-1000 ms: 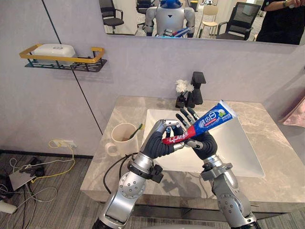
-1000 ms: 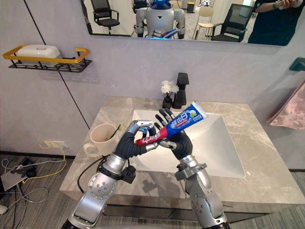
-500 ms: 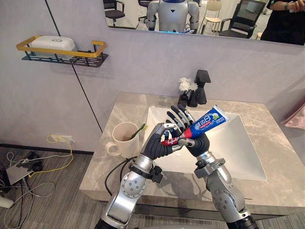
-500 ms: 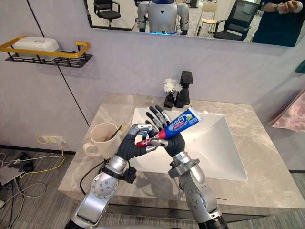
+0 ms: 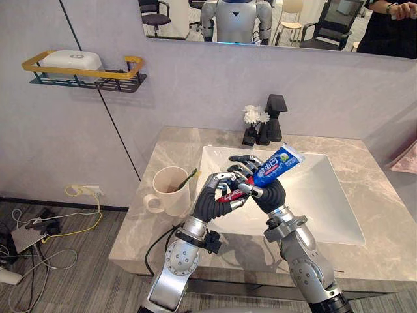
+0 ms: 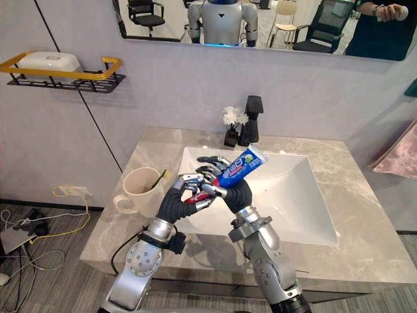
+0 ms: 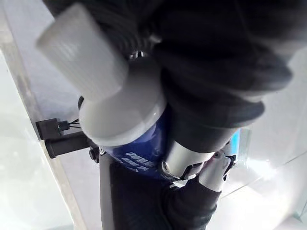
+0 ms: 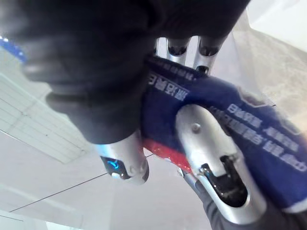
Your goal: Organize washtable
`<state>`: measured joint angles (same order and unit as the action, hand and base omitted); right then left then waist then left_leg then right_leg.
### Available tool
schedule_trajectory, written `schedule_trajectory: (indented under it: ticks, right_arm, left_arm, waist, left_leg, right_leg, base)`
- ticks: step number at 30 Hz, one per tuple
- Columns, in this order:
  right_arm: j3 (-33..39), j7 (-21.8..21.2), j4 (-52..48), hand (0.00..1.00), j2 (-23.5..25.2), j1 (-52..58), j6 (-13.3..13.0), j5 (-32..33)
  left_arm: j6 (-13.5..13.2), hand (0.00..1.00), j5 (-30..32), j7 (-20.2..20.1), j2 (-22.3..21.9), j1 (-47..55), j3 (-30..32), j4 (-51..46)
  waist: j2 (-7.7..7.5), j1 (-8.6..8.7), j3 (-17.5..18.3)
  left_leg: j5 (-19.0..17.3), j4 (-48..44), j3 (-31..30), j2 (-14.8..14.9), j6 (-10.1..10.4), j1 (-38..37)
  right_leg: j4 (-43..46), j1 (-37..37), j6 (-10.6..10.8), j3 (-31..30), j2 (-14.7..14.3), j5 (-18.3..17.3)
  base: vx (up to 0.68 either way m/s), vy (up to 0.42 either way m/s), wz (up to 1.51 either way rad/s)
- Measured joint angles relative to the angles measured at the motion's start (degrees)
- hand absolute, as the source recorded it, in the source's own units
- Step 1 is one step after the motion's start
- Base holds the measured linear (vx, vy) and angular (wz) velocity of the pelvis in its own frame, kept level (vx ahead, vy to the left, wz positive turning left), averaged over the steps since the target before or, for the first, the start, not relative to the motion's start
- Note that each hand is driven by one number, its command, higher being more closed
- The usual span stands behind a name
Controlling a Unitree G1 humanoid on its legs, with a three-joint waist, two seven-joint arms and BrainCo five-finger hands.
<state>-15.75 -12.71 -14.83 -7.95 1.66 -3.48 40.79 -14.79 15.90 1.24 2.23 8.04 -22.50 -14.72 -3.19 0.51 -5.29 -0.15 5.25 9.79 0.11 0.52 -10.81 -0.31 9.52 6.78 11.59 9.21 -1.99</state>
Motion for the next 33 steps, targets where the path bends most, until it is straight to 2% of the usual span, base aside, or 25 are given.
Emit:
schedule_trajectory:
  ticks: [12, 13, 20, 22, 25, 29, 33]
  right_arm:
    - [0.0, 0.7, 0.0, 1.00, 0.3, 0.0, 0.1, -0.5]
    - [0.0, 0.8, 0.0, 1.00, 0.4, 0.0, 0.1, -0.6]
    - [0.2, 1.4, 0.0, 1.00, 0.8, -0.1, 0.0, -0.8]
    - [0.2, 1.2, -0.2, 1.00, 1.0, -0.2, -0.3, -0.8]
    - [0.2, 1.1, -0.3, 1.00, 1.8, -0.2, -0.4, -0.8]
    - [1.6, -0.1, -3.8, 1.00, 2.0, -0.4, -0.7, -0.8]
    - [4.5, -0.4, -4.8, 1.00, 1.8, -1.0, -2.3, -0.5]
  left_arm:
    - [-0.5, 1.00, 0.0, 0.0, -0.4, -0.1, 0.0, 1.0]
    - [-0.5, 0.00, 0.0, 0.0, -0.4, -0.1, 0.1, 1.0]
    - [-0.5, 0.00, -0.6, 0.0, -0.2, 1.0, 0.6, 0.9]
    - [1.3, 0.00, -1.6, 0.3, -0.4, 2.4, 3.4, 0.8]
    - [2.5, 0.00, -1.8, 1.0, -0.1, 2.8, 6.5, -0.4]
    - [2.6, 0.00, -1.8, 2.7, 0.2, 4.9, 11.3, -7.0]
    - [2.4, 0.00, -1.9, 4.4, 0.9, 5.1, 17.6, -12.6]
  waist:
    - [0.69, 0.05, -0.4]
    - [0.70, 0.02, -0.4]
    - [0.77, 0.01, -0.5]
    - [0.89, 0.04, -0.5]
    - [0.98, 0.01, -0.6]
    - [1.01, -0.03, -0.6]
    - [1.09, -0.05, -0.6]
  left_leg:
    - [0.0, 0.0, -0.1, 0.0, 0.0, 0.1]
    - [0.0, 0.0, -0.2, 0.0, 0.0, 0.1]
    - [0.0, 0.0, -0.3, 0.0, 0.0, 0.1]
    - [0.0, 0.0, -0.4, 0.0, 0.0, 0.2]
    - [0.0, 0.0, -0.7, 0.0, 0.0, 0.3]
    - [0.0, 0.0, -1.1, -0.1, 0.0, 0.5]
    - [0.0, -0.1, -1.9, -0.1, 0.0, 0.3]
  right_leg:
    - [0.0, 0.0, 0.0, 0.1, 0.0, 0.0]
    - [0.0, 0.0, 0.0, 0.1, 0.0, 0.0]
    - [-0.2, 0.1, 0.0, 0.4, 0.0, 0.0]
    - [-0.3, 0.2, 0.0, 0.5, 0.0, 0.0]
    - [-0.4, 0.3, 0.0, 0.8, 0.0, 0.0]
    - [-0.6, 0.4, 0.0, 1.2, 0.0, 0.0]
    - [-0.6, 1.2, 0.0, 2.2, 0.1, 0.0]
  base:
    - [0.00, 0.000, 0.00]
    - [0.00, 0.000, 0.00]
    - [0.00, 0.000, 0.00]
    - [0.00, 0.000, 0.00]
    - [0.00, 0.000, 0.05]
    - [0.00, -0.001, 0.06]
    - [0.00, -0.014, 0.11]
